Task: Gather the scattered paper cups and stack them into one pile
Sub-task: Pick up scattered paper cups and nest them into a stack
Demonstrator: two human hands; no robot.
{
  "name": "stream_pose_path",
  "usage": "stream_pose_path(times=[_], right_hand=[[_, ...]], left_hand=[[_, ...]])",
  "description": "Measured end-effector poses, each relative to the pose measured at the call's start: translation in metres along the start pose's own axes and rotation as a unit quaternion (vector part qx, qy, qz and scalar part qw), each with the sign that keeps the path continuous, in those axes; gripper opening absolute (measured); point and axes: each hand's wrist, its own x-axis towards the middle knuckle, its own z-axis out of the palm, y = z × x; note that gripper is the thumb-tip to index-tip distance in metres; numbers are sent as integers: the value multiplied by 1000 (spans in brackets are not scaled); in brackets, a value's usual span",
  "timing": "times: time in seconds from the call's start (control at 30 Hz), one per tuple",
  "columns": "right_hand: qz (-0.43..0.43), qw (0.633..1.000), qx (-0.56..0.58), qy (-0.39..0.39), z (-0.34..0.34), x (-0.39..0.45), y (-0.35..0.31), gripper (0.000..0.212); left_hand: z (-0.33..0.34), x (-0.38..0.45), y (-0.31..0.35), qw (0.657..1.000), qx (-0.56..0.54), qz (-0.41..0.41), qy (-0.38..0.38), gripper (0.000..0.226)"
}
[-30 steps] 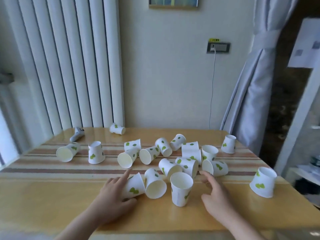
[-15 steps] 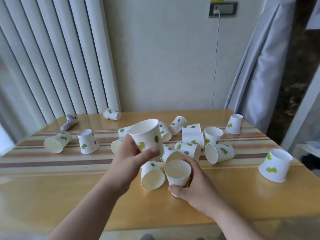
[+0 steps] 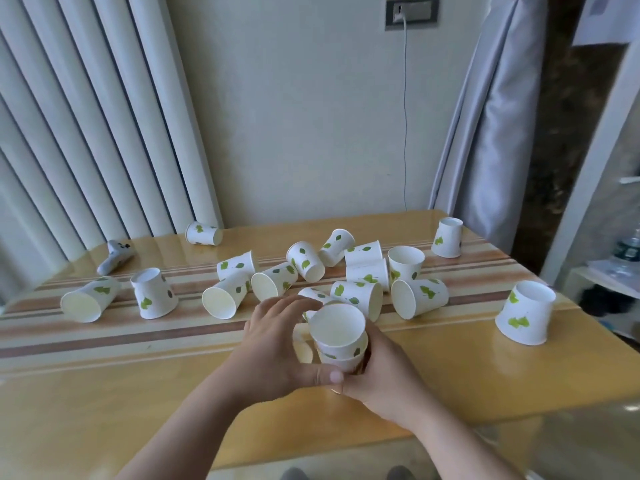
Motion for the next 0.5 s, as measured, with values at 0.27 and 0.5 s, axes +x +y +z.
stream_pose_path(times=[0.27,0.5], right_hand=[[15,1000,11,-3,0,4,1,76],[26,999,23,-24,-2,14,-7,81]], left_hand=[[-8,-20,-67,996,20,1,-89,91],[13,-9,-75,996,32,-14,82,76]])
